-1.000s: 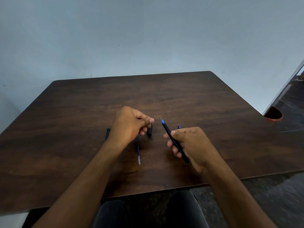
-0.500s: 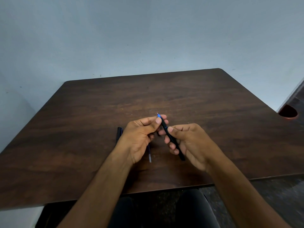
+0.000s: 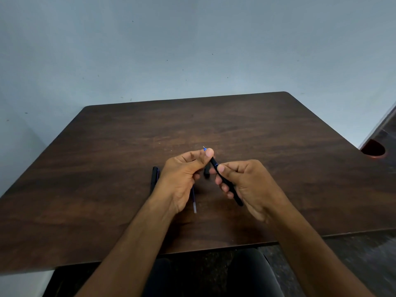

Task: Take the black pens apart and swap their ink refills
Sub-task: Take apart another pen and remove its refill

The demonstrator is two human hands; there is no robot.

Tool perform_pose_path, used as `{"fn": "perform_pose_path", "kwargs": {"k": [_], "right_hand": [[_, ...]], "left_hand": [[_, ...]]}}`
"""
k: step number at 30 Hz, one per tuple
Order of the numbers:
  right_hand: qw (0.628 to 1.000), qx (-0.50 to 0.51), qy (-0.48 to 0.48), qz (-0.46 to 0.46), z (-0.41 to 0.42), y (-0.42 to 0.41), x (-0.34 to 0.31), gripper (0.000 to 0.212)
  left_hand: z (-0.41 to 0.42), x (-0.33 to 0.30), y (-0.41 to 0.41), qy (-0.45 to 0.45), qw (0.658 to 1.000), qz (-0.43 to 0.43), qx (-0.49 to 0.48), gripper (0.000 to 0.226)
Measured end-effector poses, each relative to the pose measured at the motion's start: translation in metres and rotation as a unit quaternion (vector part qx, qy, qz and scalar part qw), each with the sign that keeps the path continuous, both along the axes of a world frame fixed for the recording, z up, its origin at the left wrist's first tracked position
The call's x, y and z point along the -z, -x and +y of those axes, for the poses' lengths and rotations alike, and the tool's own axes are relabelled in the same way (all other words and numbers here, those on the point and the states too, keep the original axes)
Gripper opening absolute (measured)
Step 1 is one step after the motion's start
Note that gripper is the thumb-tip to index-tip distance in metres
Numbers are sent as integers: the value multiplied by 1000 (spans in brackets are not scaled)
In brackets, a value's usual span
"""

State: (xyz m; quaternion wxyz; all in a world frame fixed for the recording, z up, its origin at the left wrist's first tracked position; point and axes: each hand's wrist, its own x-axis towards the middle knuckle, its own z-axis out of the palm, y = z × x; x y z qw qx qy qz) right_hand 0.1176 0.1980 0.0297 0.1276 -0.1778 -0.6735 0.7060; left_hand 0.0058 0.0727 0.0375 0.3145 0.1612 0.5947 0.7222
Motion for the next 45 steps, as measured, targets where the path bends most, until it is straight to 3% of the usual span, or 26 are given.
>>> {"fn": "perform_pose_path", "kwargs": {"k": [3, 6, 10, 12, 18, 23, 32, 41, 45], "right_hand": [[1000, 5, -5, -4, -1, 0, 1, 25], [1000, -1, -8, -5, -2, 0, 0, 24], [1000, -7, -11, -1, -5, -1, -3, 24], [1000, -7, -14, 2, -6, -2, -3, 24], [999, 13, -31, -8, -7, -3, -4, 25], [999, 12, -37, -9, -7, -5, -5, 27], [999, 4, -32, 5, -8, -1, -1, 22], [999, 22, -30, 16, -5, 3, 2, 21], [999, 29, -18, 14, -4, 4, 1, 19]], "left_hand": [[-4, -1, 1, -11, 998, 10, 56, 25], [-3, -1, -1, -27, 999, -17, 31, 24], [1, -2, -2, -21, 999, -29, -29, 41], [2, -1, -2, -5, 999, -26, -33, 39], [-3, -4, -4, 20, 998, 5, 62, 42], [-5, -2, -4, -3, 998, 4, 58, 23], [0, -1, -2, 41, 998, 21, -35, 50], [-5, -6, 0, 29, 996, 38, 74, 32], [-7, -6, 3, 19, 998, 45, 44, 22]]}}
